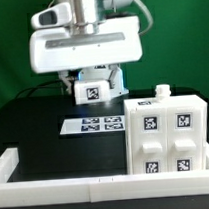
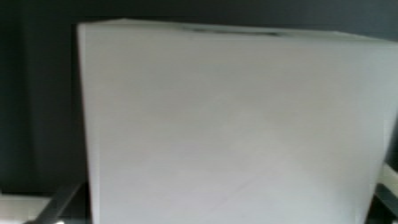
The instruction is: Assemble cabinet
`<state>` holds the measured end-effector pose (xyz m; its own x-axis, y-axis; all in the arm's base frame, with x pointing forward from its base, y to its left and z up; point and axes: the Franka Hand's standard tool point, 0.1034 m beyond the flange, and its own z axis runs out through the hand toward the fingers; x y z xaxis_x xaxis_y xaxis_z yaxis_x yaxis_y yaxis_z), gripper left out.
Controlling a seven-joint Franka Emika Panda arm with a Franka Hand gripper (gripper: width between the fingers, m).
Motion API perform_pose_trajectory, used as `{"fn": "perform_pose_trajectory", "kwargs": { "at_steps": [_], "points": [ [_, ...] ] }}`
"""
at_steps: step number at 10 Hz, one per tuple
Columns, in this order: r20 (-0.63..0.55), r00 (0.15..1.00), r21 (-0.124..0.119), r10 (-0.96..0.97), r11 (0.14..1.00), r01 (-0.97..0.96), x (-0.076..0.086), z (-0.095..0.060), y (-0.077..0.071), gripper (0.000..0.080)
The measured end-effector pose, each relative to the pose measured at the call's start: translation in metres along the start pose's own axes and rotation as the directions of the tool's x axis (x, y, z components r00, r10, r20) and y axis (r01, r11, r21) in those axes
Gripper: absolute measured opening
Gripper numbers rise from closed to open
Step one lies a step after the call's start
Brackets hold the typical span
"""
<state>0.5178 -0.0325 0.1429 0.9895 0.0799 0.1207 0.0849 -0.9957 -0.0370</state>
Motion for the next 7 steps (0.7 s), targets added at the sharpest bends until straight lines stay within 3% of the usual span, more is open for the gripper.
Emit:
{"fn": "perform_pose_trajectory", "kwargs": {
  "at_steps": [1, 5, 7],
  "points": [
    [0.007, 1.0, 0.009, 0.028, 1.0, -0.028, 0.014, -0.007, -0.011, 0.0563],
    [0.003, 1.0, 0.009, 0.009, 1.0, -0.009, 0.013, -0.005, -0.009, 0.0563],
    [-0.002, 1.0, 0.013, 0.008, 1.0, -0.008, 0.02, -0.01, -0.02, 0.0563]
  ]
}}
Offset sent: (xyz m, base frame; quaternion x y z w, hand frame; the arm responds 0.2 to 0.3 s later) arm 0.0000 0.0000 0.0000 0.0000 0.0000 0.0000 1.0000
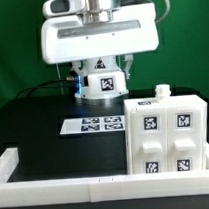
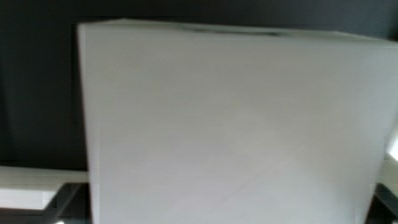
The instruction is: Assemble cabinet
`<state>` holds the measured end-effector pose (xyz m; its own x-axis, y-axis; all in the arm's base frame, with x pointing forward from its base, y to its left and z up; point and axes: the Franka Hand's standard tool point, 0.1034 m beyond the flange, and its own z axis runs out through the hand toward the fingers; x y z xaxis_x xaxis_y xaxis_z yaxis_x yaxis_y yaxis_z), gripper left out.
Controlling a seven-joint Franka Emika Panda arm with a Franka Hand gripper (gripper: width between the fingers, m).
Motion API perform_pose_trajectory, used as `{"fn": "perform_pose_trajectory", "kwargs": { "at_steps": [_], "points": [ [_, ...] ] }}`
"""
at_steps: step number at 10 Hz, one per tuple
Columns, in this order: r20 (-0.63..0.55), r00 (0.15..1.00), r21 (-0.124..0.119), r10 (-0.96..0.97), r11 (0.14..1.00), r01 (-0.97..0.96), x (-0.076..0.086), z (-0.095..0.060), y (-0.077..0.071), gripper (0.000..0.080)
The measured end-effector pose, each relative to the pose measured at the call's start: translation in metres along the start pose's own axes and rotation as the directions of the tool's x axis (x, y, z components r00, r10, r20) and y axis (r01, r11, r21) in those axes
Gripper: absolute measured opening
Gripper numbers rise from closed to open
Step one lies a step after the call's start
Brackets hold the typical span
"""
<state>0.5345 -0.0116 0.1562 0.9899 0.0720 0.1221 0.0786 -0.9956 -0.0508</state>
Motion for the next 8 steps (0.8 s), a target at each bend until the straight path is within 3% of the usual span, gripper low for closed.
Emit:
{"fn": "perform_pose_trajectory", "kwargs": {
  "at_steps": [5, 6, 8],
  "points": [
    [-0.029, 1.0, 0.032, -0.001, 0.999, 0.002, 0.048, -0.016, -0.049, 0.0563],
    [-0.029, 1.0, 0.035, -0.011, 0.999, 0.012, 0.056, -0.014, -0.055, 0.0563],
    [-0.025, 1.0, 0.037, -0.016, 0.999, 0.017, 0.058, -0.009, -0.057, 0.0563]
  ]
}}
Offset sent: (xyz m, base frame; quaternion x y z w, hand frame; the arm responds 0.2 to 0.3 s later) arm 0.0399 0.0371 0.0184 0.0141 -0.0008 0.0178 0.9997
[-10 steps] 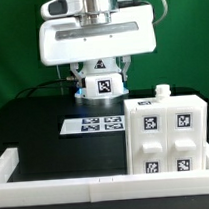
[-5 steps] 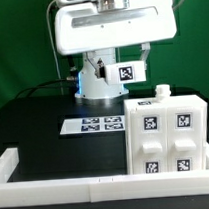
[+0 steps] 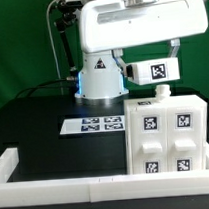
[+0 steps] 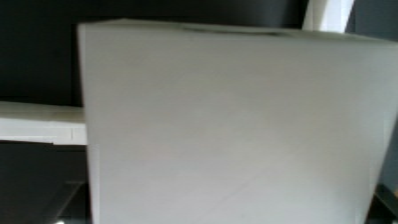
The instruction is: Assemble cabinet
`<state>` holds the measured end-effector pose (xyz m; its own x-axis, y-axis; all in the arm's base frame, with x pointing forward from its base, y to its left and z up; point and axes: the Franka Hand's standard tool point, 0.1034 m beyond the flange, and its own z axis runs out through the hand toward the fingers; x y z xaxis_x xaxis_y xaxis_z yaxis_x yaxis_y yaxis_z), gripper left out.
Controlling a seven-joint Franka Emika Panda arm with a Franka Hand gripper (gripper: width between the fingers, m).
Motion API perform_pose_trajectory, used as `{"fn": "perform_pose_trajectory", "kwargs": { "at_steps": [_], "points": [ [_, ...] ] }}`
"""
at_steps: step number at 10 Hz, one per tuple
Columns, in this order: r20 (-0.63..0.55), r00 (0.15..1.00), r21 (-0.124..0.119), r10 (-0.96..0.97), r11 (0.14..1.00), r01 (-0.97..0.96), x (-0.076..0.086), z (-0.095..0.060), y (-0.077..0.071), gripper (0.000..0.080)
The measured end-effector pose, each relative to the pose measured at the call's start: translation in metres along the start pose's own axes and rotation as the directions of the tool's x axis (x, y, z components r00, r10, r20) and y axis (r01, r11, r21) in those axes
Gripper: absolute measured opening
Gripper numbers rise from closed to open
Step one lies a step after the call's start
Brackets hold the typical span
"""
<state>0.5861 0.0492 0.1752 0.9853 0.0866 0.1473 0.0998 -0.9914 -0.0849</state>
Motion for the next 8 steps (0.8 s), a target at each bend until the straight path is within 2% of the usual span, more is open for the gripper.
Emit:
{"fn": "perform_pose_trajectory", "kwargs": {
  "at_steps": [4, 8],
  "points": [
    [0.009, 1.0, 0.001, -0.007, 1.0, 0.007, -0.001, 0.005, -0.003, 0.0563],
    [0.016, 1.0, 0.01, -0.02, 1.0, 0.02, 0.012, 0.014, -0.012, 0.0563]
  ]
}}
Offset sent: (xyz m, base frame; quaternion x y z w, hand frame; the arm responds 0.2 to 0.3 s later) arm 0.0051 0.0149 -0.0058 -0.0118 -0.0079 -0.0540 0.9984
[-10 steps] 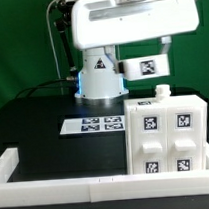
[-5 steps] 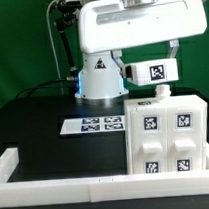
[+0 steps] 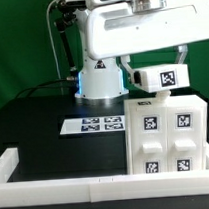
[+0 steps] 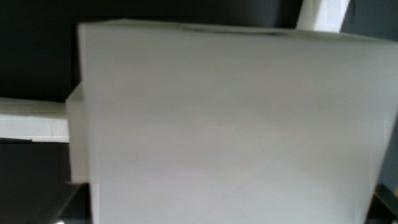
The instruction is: Assemble cabinet
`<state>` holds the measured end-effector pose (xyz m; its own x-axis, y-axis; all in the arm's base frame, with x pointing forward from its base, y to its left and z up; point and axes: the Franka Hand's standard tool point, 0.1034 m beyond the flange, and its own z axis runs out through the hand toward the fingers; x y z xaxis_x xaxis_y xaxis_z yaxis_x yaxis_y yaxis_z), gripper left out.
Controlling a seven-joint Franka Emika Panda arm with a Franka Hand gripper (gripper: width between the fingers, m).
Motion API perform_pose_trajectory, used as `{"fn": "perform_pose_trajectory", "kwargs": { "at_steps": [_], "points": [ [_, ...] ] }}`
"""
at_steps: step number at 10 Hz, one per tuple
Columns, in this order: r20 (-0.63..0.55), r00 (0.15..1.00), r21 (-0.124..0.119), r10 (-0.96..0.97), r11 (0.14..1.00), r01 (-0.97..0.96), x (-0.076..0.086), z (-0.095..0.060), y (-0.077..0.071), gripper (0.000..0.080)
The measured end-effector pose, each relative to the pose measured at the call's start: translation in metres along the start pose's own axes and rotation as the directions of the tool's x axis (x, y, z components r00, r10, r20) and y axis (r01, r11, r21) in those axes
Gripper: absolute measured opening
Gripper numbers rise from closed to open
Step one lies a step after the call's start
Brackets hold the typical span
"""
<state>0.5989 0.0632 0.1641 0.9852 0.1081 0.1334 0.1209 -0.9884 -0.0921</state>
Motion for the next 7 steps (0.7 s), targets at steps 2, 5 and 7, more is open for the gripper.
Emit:
{"fn": "perform_pose_trajectory", "kwargs": {
  "at_steps": [2, 5, 7],
  "points": [
    [0.006, 1.0, 0.002, -0.003, 1.0, 0.003, 0.0, 0.004, -0.003, 0.0563],
    [0.019, 1.0, 0.004, -0.011, 1.0, 0.011, -0.002, 0.015, -0.005, 0.0563],
    [-0.008, 1.0, -0.002, -0.012, 1.0, 0.012, 0.001, 0.015, -0.004, 0.0563]
  ]
}}
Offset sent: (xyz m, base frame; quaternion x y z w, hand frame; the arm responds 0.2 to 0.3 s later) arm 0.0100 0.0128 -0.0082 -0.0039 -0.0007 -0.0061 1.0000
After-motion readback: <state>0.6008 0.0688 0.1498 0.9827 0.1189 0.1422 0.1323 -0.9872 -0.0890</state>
